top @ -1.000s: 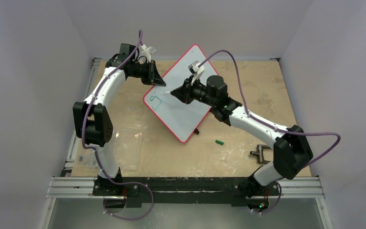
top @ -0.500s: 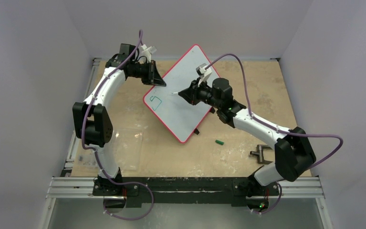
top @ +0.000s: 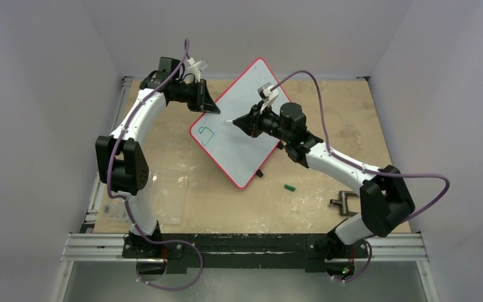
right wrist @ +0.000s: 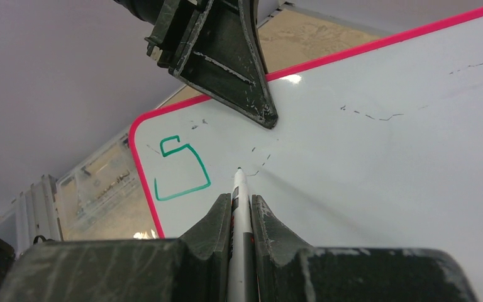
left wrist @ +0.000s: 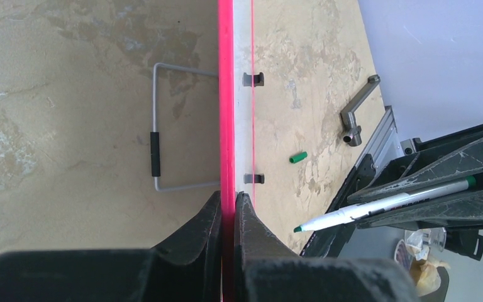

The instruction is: Write a sentence on the whiteboard

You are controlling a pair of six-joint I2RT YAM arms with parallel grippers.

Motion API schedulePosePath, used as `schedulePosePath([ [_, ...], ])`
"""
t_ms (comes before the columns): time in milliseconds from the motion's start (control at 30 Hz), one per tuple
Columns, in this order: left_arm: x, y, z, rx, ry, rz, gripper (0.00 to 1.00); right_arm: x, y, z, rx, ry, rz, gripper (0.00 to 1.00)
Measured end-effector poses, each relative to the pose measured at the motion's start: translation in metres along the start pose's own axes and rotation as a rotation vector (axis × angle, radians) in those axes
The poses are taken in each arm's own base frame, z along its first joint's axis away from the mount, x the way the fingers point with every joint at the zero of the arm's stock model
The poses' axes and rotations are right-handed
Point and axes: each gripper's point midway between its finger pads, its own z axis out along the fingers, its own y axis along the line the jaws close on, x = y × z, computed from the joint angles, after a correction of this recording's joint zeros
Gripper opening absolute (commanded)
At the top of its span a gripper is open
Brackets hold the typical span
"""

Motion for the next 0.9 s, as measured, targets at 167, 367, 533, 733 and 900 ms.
schedulePosePath([
  [167,0.0,0.0,0.0,-0.001,0.0,0.0,0.0,0.004,0.004,0.007,-0.039,0.008,0.028,0.0],
  [367,0.0,-0.001,0.0,-0.002,0.0,0.002,0.0,0.006,0.01,0.019,-0.073,0.018,0.063,0.0],
  [533,0.0,-0.001,0.0,-0.003,-0.001,0.003,0.0,0.004,0.02,0.027,-0.104,0.015,0.068,0.0],
  [733,0.0,-0.001,0.0,-0.003,0.0,0.005,0.0,0.006,0.03,0.036,-0.136,0.024,0.075,0.0],
  [900,0.0,-0.001,0.0,-0.005,0.0,0.007,0.0,0.012,0.03,0.04,-0.137,0.037,0.083,0.0],
])
